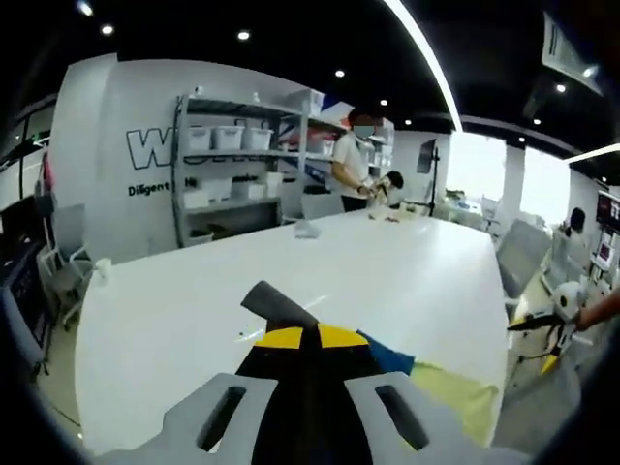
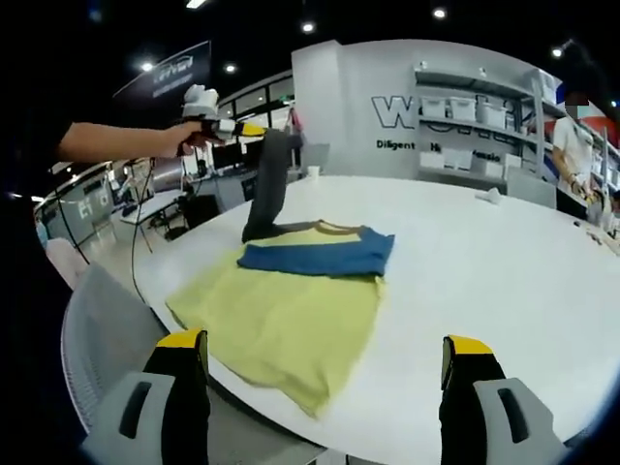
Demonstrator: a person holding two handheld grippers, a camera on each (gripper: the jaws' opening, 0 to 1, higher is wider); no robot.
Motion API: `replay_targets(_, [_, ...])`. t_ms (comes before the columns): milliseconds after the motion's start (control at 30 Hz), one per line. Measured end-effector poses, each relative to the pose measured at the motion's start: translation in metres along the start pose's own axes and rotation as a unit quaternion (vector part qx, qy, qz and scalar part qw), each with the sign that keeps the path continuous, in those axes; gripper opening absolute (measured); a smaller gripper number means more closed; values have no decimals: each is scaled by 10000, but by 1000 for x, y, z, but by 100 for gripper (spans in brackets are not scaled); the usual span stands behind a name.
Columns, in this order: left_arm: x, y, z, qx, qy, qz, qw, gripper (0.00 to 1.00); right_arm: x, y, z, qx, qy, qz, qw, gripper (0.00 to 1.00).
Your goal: Fold the garment on the visible template until the final outline fits inside the template.
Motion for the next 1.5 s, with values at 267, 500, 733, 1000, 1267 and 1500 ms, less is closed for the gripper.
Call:
replay_targets(267, [-25, -26, -12, 225, 60, -225, 9995, 2, -7, 4, -4, 24, -15, -52, 10000, 99])
replay_targets(500, [-47, -49, -23, 433, 78, -439, 9981, 3, -10, 7, -4, 10, -56, -76, 10000, 99])
replay_targets(733, [-63, -68, -35, 654, 88, -601, 9960, 3, -14, 10, -5, 68, -40, -92, 9999, 99])
replay_targets(1000, [-84, -90, -47, 938, 23, -829, 9921, 3, -14, 15, -3, 55, -79, -94, 9999, 99])
replay_targets(1267, [-97, -108, -62, 1187, -1, -934, 9885, 3, -21, 18, -2, 49, -95, -143, 9998, 99])
replay_targets(1500, [-112, -123, -80, 1418, 8, -1042, 9844, 3, -23, 20, -5, 88, -183, -137, 9997, 99])
Point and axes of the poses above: the point that each gripper's makers call its tool centre point, and the gripper's own axes: y roughly backward along the fingers, x roughly to its left, z roughly out of its top, the point moved 2 cm from there along y, roughly backward along the fingers, and after that the axes turned 9 degrees about -y, right-handed, at the moved point
